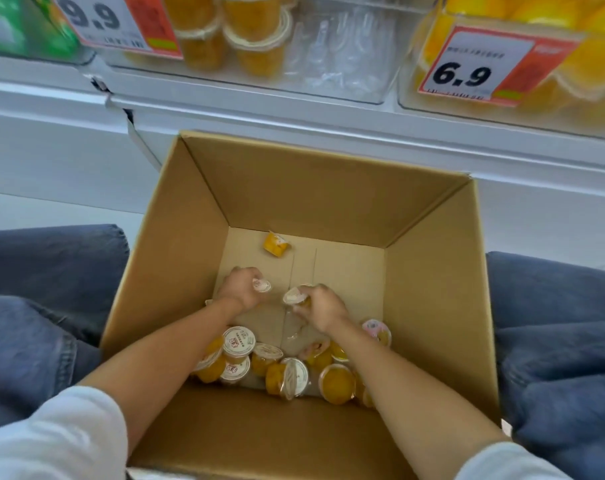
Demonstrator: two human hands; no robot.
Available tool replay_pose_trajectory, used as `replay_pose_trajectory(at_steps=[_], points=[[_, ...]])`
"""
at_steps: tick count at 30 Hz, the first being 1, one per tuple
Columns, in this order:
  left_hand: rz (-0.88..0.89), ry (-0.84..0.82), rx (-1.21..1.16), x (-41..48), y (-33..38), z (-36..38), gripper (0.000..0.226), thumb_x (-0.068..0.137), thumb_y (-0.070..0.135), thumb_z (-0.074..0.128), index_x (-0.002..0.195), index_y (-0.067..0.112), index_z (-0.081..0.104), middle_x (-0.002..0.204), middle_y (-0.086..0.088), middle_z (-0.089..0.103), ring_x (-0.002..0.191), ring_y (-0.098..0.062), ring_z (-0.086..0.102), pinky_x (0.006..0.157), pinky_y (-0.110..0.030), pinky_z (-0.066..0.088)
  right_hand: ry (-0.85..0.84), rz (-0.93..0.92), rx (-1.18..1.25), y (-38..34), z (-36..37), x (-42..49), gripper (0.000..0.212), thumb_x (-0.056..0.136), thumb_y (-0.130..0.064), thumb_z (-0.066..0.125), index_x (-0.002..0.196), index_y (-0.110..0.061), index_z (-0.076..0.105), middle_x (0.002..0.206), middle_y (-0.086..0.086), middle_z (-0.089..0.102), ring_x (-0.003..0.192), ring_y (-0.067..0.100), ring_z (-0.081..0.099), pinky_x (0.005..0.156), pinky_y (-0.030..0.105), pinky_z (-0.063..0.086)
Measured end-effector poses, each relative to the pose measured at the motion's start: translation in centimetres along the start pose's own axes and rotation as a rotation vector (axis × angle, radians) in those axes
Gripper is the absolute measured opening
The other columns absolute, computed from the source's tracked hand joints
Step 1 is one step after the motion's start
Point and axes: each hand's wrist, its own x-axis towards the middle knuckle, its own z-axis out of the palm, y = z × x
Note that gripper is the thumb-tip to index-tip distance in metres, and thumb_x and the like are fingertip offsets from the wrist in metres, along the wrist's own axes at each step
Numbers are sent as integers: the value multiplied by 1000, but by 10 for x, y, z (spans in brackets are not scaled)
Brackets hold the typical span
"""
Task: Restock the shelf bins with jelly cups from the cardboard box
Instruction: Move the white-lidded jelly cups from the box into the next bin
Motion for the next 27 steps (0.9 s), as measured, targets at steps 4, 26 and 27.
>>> replay_pose_trajectory(at_steps=[4, 26, 27], points=[[176, 90, -86, -17, 35, -42, 59, 46, 42, 66, 104, 31, 66, 100, 3, 65, 84, -15, 63, 65, -20, 44, 219, -126, -2, -32, -52, -18, 55, 88, -36, 63, 140, -25, 49, 126, 6, 54, 119, 23, 52, 99, 31, 43], [612, 939, -385, -164, 171, -338, 44, 68, 27, 76, 109, 15, 67, 115, -4, 61, 108, -17, 55, 85, -21, 37, 939, -594, 165, -246, -285, -124, 54, 88, -36, 65, 138, -20, 52, 129, 3, 56, 121, 21, 44, 102, 29, 36], [605, 944, -387, -155, 176, -346, 44, 68, 29, 76, 109, 16, 67, 115, -2, 61, 108, -16, 55, 84, -21, 37, 942, -595, 165, -253, -293, -114, 54, 88, -35, 65, 138, -20, 51, 128, 3, 57, 121, 21, 44, 101, 29, 35]])
